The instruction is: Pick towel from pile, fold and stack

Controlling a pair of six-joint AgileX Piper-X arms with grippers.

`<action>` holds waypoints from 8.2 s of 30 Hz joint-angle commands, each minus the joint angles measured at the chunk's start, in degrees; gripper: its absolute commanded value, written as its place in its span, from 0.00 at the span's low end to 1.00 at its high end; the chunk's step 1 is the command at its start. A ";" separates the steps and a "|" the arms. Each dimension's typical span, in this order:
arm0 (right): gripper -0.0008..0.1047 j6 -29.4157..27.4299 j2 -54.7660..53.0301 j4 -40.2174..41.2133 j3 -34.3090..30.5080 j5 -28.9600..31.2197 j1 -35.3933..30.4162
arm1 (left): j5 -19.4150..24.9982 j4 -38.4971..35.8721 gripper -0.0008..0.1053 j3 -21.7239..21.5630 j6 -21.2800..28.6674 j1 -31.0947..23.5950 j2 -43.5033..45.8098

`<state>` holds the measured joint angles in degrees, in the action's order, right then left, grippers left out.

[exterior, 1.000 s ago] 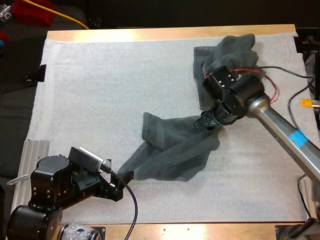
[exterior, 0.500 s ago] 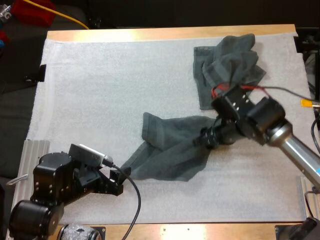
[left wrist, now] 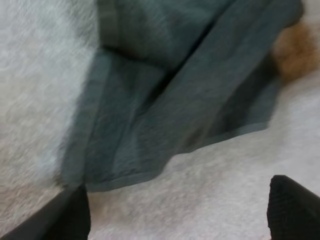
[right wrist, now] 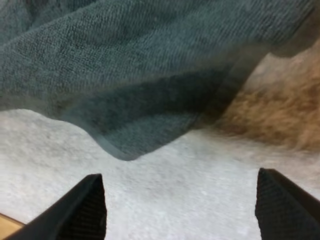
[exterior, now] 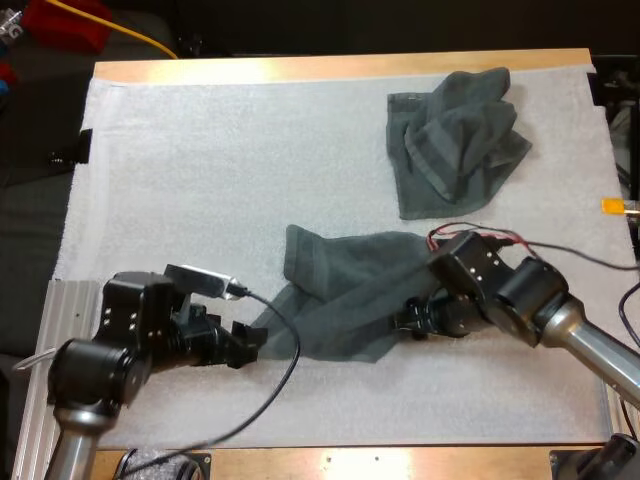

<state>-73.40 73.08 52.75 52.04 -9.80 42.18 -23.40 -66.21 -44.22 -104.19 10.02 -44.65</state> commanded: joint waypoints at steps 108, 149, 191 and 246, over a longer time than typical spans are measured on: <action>0.01 6.88 -6.60 -8.59 -9.32 -5.47 0.20 | -3.28 -9.20 0.01 -3.72 7.47 0.25 -25.06; 0.01 14.92 -20.19 19.52 12.60 6.57 28.47 | -4.35 -23.91 0.01 -15.16 2.06 0.25 5.37; 0.01 10.45 16.53 -4.37 12.42 -9.20 -9.90 | -5.18 3.83 0.01 -15.06 4.05 -0.23 -39.37; 0.61 -4.13 3.64 -4.01 12.42 -5.54 -14.70 | -7.36 -3.25 0.62 -23.27 8.51 -3.57 -28.35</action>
<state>-76.03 77.25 47.69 64.16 -15.89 27.64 -30.35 -68.94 -67.02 -95.99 6.49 -73.25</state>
